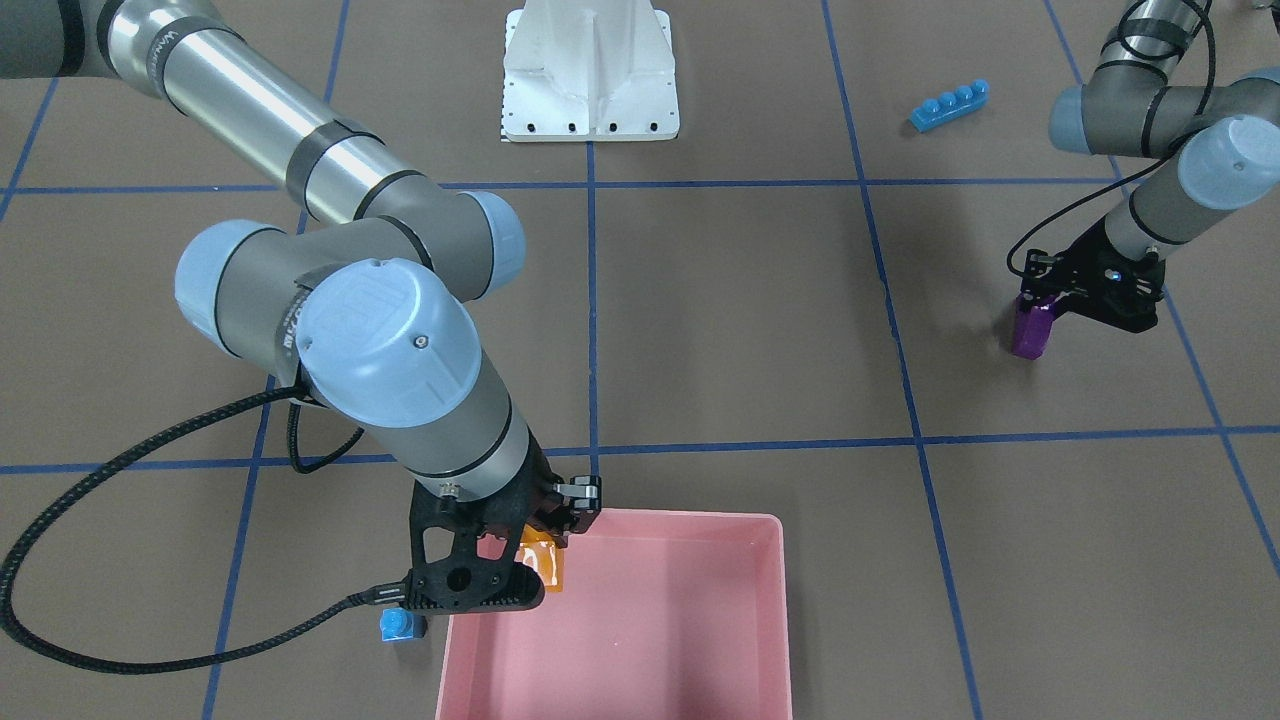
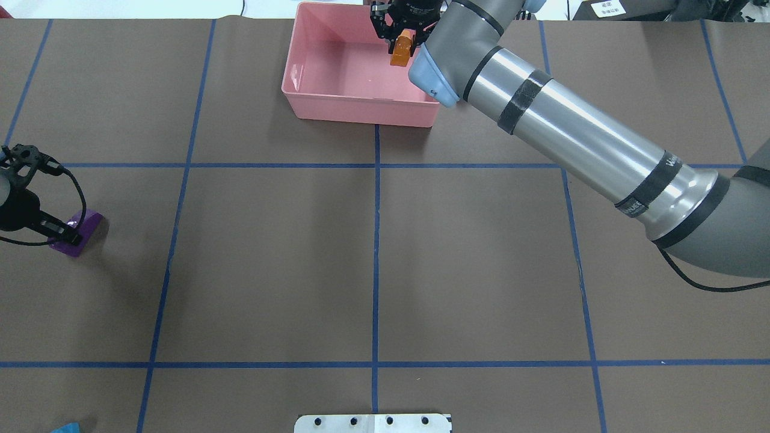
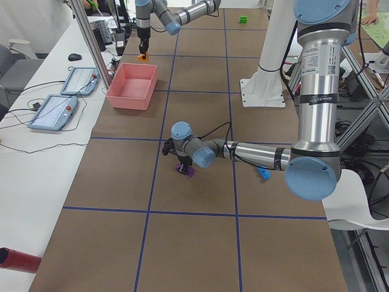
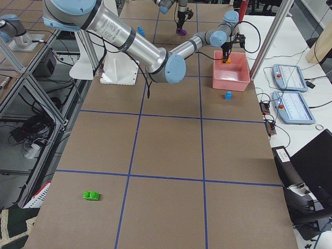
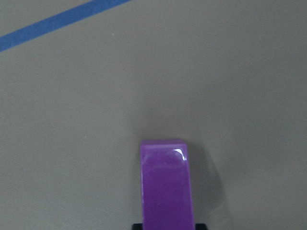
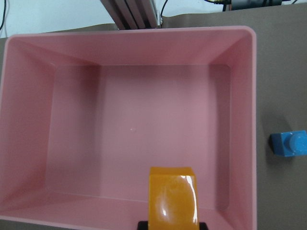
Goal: Put all blocks into box
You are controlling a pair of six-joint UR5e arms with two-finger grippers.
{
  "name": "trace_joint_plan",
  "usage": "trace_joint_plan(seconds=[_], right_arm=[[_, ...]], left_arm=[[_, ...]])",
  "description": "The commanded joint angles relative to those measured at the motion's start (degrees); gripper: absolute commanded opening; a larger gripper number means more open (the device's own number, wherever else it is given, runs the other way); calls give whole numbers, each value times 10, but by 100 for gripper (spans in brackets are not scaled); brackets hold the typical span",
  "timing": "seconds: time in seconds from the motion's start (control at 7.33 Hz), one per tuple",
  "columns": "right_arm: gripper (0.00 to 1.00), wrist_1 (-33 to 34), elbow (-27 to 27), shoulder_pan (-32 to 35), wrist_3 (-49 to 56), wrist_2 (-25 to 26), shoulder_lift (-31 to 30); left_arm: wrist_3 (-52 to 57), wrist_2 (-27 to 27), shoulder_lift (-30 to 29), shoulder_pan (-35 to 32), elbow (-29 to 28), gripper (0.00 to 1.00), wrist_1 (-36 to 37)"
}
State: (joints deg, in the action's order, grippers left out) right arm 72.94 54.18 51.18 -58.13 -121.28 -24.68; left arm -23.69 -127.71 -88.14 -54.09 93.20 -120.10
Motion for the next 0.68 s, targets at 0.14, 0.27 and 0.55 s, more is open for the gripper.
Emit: trace_joint_plan(seconds=[0.14,0.27,0.55], right_arm=[[46,-30,-27,-4,-4,24,9],[98,-29,-27,1,-4,31,12],[99,-25,-25,21,-5,20,16]], left_arm=[[-6,-9,5,-5,9,0,-6],[-7,-10,5,-5,27,0,1],[-7,-83,0,-53,37,0,5]])
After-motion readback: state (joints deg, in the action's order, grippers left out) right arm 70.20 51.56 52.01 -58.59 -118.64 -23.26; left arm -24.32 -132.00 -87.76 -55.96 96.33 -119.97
